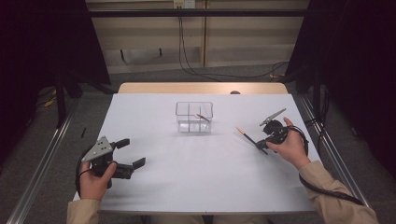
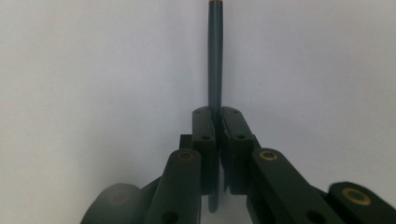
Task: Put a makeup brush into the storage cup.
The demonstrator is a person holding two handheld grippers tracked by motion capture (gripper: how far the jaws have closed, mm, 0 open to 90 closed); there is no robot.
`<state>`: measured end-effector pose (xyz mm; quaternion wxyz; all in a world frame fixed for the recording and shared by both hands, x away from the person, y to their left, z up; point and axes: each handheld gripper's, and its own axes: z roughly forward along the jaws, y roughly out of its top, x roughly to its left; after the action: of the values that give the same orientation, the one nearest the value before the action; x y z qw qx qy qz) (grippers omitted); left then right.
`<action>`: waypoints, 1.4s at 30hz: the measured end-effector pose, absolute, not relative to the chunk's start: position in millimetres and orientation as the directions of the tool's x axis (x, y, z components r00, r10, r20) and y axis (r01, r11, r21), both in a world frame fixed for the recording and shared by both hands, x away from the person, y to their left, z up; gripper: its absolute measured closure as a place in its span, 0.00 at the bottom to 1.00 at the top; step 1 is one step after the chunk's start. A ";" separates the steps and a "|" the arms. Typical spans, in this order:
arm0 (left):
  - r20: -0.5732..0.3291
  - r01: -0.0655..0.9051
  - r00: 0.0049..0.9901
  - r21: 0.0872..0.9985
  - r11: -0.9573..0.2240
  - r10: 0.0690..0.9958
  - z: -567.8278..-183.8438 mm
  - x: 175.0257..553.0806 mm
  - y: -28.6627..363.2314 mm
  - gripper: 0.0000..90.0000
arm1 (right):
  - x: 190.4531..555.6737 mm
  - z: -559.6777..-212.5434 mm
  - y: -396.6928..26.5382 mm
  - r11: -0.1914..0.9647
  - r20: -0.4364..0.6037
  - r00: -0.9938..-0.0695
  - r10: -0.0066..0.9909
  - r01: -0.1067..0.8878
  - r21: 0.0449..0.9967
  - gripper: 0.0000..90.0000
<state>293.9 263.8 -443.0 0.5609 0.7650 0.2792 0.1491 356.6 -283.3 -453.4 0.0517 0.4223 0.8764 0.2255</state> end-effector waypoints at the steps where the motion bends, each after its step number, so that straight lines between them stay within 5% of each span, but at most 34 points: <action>1: -0.087 0.262 0.799 0.941 -0.213 0.594 -443.2 293.9 263.4 0.01 | 355.5 -452.7 -283.9 0.530 0.108 -0.633 0.767 0.719 0.451 0.95; 23: -0.092 0.269 0.805 0.937 -0.222 0.587 -445.1 295.6 260.7 0.01 | 324.2 -443.4 -300.2 0.244 0.215 -0.653 0.726 0.537 0.808 0.94; 42: -0.117 0.280 0.808 0.939 -0.201 0.577 -446.8 297.5 257.3 0.01 | 317.4 -435.5 -283.4 0.183 0.230 -0.712 0.663 0.453 0.873 0.94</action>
<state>297.5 257.3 -446.8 0.5662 0.7639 0.2805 0.1311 317.4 -283.4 -435.5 0.1004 0.3656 0.7626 0.5240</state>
